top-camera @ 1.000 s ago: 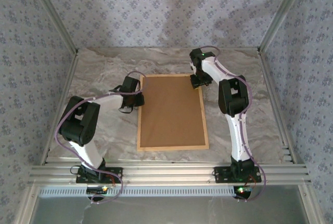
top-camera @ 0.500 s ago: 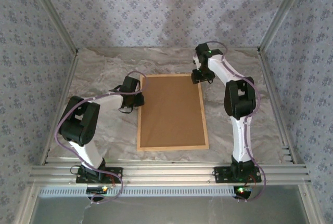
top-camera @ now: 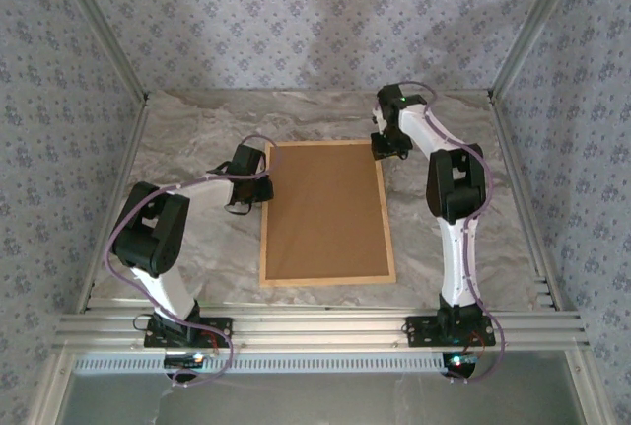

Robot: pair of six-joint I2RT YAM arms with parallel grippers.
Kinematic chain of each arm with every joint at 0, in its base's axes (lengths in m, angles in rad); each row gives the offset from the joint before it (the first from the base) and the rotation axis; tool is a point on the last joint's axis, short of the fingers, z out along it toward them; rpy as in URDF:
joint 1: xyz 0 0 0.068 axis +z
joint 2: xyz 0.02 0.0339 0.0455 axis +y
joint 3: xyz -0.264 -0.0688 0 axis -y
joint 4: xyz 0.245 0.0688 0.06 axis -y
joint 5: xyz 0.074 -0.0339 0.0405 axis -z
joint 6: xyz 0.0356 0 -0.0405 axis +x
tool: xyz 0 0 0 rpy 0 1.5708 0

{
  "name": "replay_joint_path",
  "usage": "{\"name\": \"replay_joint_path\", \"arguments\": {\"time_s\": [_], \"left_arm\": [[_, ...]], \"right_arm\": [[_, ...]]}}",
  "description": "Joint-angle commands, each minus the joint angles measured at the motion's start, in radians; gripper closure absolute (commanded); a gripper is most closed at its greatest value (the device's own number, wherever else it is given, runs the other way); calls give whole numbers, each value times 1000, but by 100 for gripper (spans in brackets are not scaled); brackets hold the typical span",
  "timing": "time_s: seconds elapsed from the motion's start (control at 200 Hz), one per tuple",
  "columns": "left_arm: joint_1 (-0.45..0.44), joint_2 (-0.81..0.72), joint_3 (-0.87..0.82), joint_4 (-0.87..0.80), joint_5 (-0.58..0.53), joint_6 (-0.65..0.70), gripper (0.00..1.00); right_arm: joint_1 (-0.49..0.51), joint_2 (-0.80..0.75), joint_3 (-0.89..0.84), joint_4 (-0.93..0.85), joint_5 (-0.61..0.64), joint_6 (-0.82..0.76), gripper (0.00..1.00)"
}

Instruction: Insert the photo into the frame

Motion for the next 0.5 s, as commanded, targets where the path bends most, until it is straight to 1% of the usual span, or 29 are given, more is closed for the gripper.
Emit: {"name": "replay_joint_path", "arguments": {"time_s": [0.0, 0.495], "left_arm": [[-9, 26, 3, -71, 17, 26, 80], [-8, 29, 3, -66, 20, 26, 80]], "right_arm": [[5, 27, 8, -29, -15, -7, 63], [20, 54, 1, -28, -25, -4, 63]]}}
